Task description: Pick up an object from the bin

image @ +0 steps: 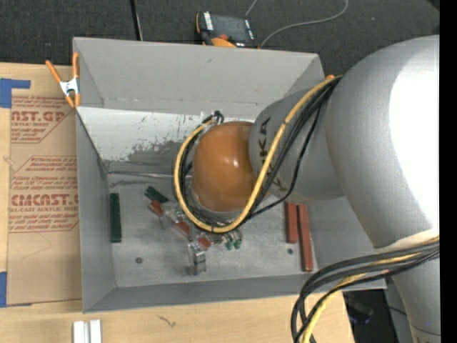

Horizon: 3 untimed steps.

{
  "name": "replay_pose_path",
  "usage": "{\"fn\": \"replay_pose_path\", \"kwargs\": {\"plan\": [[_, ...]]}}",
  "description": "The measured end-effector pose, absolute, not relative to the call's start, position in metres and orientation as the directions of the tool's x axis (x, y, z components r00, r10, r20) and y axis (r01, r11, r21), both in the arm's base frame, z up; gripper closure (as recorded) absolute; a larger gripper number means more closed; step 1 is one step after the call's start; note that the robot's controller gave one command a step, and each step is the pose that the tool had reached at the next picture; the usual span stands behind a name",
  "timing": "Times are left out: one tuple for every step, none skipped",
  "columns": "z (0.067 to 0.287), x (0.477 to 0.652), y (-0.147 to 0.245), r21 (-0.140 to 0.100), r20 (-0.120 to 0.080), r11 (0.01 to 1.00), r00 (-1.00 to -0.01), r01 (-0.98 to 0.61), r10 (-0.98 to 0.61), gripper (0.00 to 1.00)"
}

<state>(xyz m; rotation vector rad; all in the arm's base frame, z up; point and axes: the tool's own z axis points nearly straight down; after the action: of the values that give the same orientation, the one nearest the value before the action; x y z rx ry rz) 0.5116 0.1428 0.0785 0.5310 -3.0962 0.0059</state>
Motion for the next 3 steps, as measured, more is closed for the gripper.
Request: {"fn": "replay_pose_path", "kwargs": {"plan": [[0.161,0.579,0.083,-0.005,-0.013,0.961,-0.961,-0.277,-0.277,0.0],[0.066,0.565,0.141,0.004,0.0,0.954,-0.954,-0.301,-0.301,0.0],[0.073,0.569,0.14,0.003,-0.008,0.955,-0.955,-0.298,-0.298,1.0]]}}
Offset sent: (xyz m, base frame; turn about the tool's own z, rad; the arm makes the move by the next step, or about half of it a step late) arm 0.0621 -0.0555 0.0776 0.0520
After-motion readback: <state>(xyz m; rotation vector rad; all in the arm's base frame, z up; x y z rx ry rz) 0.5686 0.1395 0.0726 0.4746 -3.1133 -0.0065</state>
